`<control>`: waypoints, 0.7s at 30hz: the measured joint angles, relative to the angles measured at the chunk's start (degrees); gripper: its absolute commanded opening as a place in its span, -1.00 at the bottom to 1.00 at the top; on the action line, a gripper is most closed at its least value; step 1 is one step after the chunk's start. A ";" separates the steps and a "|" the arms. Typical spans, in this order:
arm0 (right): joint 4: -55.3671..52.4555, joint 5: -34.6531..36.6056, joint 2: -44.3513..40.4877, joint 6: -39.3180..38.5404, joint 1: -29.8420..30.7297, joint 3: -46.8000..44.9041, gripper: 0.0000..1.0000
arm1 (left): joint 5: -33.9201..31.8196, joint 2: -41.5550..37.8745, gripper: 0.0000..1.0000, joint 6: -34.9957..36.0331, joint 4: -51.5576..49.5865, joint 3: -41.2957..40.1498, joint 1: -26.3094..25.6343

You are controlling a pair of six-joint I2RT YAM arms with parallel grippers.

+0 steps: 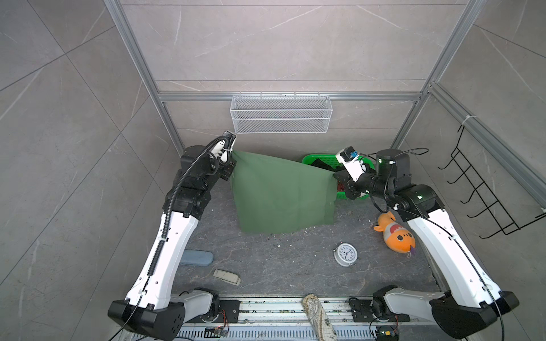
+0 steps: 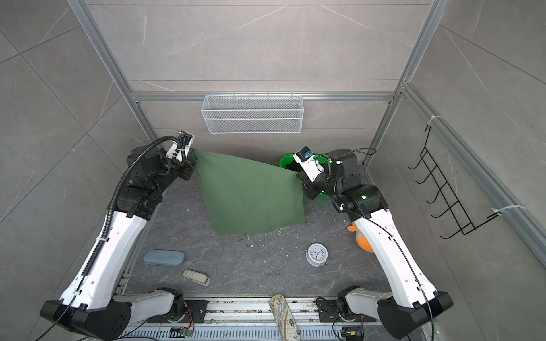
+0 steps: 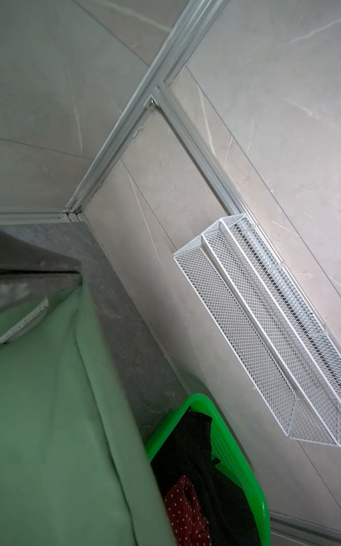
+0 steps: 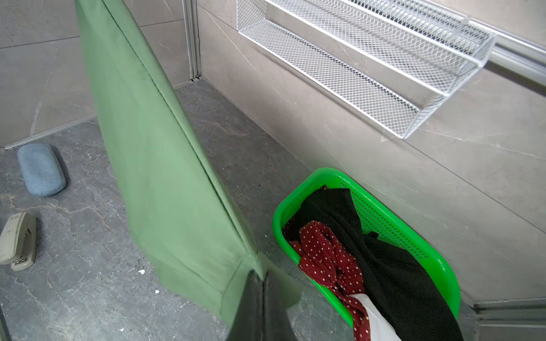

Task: Fold and stack skirts
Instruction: Flatten out the skirt at the center of the table.

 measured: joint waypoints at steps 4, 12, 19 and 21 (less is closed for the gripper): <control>4.74 0.00 3.91 1.90 0.31 -0.20 -1.00 | 5.84 6.99 -1.00 -2.01 -0.87 4.79 4.22; 14.75 -1.09 11.65 4.79 0.33 0.26 -1.00 | 8.79 23.10 -1.00 -3.50 -2.21 20.85 7.13; 21.99 -3.30 13.75 4.83 0.44 0.70 -1.00 | 8.98 31.19 -1.00 -3.43 -4.46 37.46 7.45; 23.32 -3.98 13.57 4.44 0.48 0.50 -1.00 | 9.14 30.14 -1.00 -3.41 -4.61 37.83 7.72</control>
